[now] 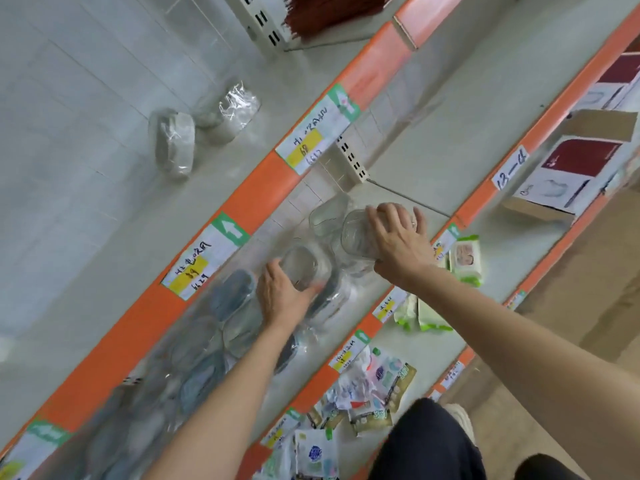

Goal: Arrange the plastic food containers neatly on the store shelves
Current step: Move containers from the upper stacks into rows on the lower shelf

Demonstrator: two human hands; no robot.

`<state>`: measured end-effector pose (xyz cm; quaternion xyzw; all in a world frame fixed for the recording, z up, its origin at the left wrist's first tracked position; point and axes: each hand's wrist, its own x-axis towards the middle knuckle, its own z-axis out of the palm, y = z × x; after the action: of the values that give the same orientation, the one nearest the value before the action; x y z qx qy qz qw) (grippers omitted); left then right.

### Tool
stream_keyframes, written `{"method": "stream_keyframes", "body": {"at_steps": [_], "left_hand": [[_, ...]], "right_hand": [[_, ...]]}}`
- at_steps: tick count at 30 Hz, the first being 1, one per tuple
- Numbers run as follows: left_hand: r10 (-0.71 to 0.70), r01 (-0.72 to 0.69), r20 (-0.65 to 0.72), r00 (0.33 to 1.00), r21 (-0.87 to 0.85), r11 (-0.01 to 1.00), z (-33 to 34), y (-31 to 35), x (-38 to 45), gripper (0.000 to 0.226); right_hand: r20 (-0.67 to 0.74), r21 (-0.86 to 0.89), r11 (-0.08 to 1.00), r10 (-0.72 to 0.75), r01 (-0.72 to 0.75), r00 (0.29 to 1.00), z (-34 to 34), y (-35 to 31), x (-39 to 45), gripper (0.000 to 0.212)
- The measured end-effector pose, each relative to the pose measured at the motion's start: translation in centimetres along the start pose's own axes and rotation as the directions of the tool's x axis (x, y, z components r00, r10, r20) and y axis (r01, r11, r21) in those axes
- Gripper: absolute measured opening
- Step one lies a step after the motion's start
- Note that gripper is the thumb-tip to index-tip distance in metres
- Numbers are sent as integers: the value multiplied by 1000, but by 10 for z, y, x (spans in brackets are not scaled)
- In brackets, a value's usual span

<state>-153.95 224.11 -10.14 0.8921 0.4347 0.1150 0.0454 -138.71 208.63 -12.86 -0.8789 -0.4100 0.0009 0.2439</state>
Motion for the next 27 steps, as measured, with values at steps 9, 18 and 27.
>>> {"method": "stream_keyframes", "body": {"at_steps": [9,18,27], "left_hand": [[-76,73,-76,994,-40,997,48,-24,73,80],[27,-4,-154,988,152,988,64,-38,69,59],[79,-56,-83,993,250,967,71,-35,59,56]], "right_hand": [[-50,-69,979,-194,191,980,45,-17,96,77],[147,-48,952,-294,304,944,60,-32,150,70],[-45,-86,933,-355,350,934,81,-34,137,36]]}}
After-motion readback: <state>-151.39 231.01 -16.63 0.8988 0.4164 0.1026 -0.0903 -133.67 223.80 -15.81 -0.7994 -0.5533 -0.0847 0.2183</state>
